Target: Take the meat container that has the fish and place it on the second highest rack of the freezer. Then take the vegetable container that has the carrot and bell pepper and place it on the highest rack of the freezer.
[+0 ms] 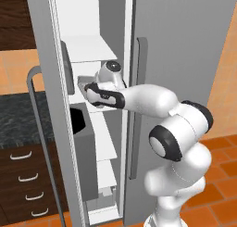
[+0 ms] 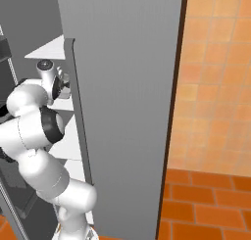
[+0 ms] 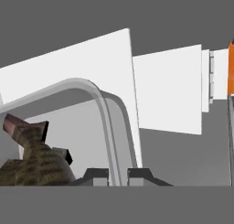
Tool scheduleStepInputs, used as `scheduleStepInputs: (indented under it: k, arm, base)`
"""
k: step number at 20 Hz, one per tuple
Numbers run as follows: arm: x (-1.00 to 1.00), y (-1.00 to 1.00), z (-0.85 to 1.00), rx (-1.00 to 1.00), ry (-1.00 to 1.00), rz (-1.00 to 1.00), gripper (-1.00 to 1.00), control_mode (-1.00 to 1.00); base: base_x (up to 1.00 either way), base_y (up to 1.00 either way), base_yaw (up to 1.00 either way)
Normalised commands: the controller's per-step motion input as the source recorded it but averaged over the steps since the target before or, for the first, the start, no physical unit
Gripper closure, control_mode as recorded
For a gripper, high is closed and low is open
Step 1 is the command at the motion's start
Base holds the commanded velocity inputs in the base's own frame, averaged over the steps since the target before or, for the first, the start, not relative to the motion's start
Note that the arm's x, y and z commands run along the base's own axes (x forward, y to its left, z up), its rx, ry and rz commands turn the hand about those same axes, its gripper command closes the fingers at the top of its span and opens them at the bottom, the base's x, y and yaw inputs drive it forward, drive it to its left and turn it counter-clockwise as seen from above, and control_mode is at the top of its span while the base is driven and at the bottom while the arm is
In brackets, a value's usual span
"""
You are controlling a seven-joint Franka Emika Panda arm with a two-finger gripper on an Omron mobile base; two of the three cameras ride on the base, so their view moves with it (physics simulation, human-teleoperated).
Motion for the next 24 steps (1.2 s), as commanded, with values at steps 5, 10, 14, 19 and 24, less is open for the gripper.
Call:
scheduleStepInputs:
  k: [5, 10, 14, 19, 24]
  arm:
    - [0.62, 0.05, -0.03, 0.0, 0.03, -0.03, 1.0, -1.0]
    - [0.66, 0.44, -0.18, -0.08, 0.06, 0.0, 1.0, -1.0]
    - [0.72, 0.33, -0.04, -0.15, 0.03, -0.08, -1.0, -1.0]
    - [0.0, 0.0, 0.01, -0.04, -0.06, -0.11, -1.0, -1.0]
    - [-0.81, 0.02, 0.0, 0.02, -0.1, 0.15, -1.0, -1.0]
  base:
    - [0.0, 0.0, 0.0]
    - [0.0, 0.0, 0.0]
    - [0.0, 0.0, 0.0]
    - [0.0, 0.0, 0.0]
    - [0.0, 0.0, 0.0]
